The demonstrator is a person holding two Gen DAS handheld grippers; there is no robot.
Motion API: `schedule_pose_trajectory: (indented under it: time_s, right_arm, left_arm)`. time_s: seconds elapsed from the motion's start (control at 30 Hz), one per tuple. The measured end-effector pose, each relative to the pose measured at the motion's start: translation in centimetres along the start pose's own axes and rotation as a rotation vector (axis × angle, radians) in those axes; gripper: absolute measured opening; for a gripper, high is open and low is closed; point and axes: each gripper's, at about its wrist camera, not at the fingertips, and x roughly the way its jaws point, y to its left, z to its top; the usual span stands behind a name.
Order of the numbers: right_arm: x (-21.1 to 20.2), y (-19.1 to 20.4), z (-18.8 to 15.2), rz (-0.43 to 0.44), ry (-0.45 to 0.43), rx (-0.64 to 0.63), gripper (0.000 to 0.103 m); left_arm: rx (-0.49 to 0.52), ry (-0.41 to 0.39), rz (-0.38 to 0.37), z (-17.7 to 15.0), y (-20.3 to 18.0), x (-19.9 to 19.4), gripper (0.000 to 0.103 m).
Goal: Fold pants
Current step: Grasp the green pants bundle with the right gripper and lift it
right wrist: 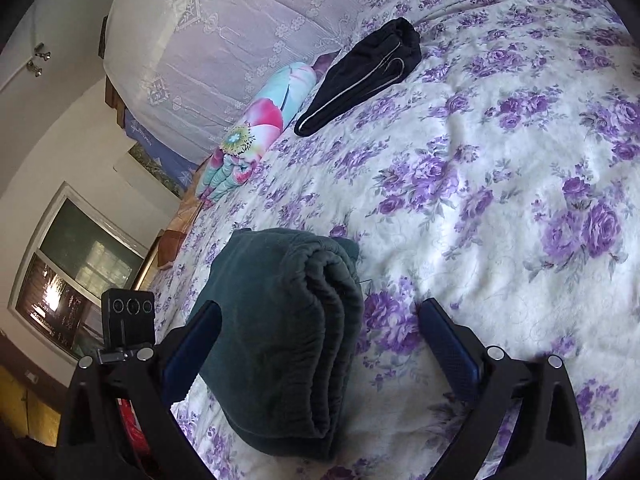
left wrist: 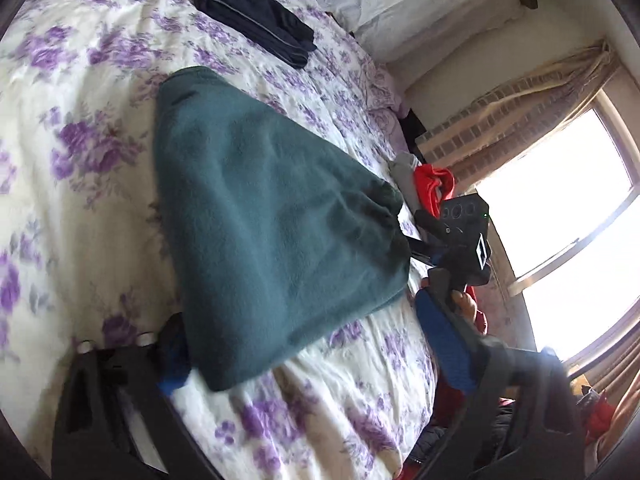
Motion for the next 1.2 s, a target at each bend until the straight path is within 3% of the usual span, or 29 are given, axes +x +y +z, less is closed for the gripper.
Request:
schedule_pose_trajectory:
  time_s: [0.1, 0.17, 0.27, 0.57, 0.63, 0.7, 0.73, 0.8, 0.93, 0.97, 1.07, 1.2]
  right_arm:
    - [0.6, 0.2, 0.6, -0.015, 0.053, 0.014, 0.1]
    - [0.9, -0.2, 1.4, 0.026, 0.082, 0.058, 0.1]
    - [1.4, -0.5, 2.2, 0.092, 0.102, 0.095, 0.1]
    - [4.8, 1.5, 3.1, 0.161, 0.227, 0.033, 0.1]
    - [4.9, 1.8, 3.1, 0.153, 0.216, 0.0, 0.086]
    - [4.6, 0.8, 2.9, 0.121, 0.183, -0.011, 0.034]
    - [4.4, -0.2, 2.8, 0.12, 0.173, 0.022, 0.029]
    - [3.9, -1.8, 2.6, 0.156, 0.164, 0.084, 0.027]
    - [3.9, -0.2, 2.2, 0.081, 0.15, -0.011, 0.027]
    - [3.9, -0.2, 2.2, 0.077, 0.147, -0.009, 0.027]
    - [3.7, 0.6, 1.9, 0.025, 0.116, -0.043, 0.027]
    - [2.5, 2.5, 2.4, 0.002, 0.075, -0.09, 0.025]
  left_arm:
    - [-0.071, -0.004, -0.021, 0.5, 1.4, 0.0, 0.058]
    - [-0.121, -0.004, -0.059, 0.9, 2.4, 0.0, 0.053]
    - [-0.125, -0.004, -0.064, 0.8, 2.4, 0.0, 0.053]
    - [-0.096, 0.027, -0.067, 1.2, 1.6, 1.1, 0.055]
    - [-0.088, 0.026, -0.059, 1.2, 1.5, 1.1, 0.055]
    - [-0.082, 0.02, -0.05, 1.0, 1.4, 1.0, 0.055]
    - [-0.08, 0.015, -0.045, 0.9, 1.3, 1.0, 0.055]
    - [-0.075, 0.008, -0.026, 0.8, 1.2, 1.0, 0.051]
    - [-0.101, -0.003, -0.01, 1.0, 1.6, 1.2, 0.035]
    - [-0.116, -0.004, -0.007, 1.0, 2.0, 1.2, 0.025]
    - [-0.142, -0.011, 0.022, 1.2, 2.1, 1.3, 0.018]
    - [0.036, -0.049, 0.15, 2.4, -2.1, 0.3, 0.016]
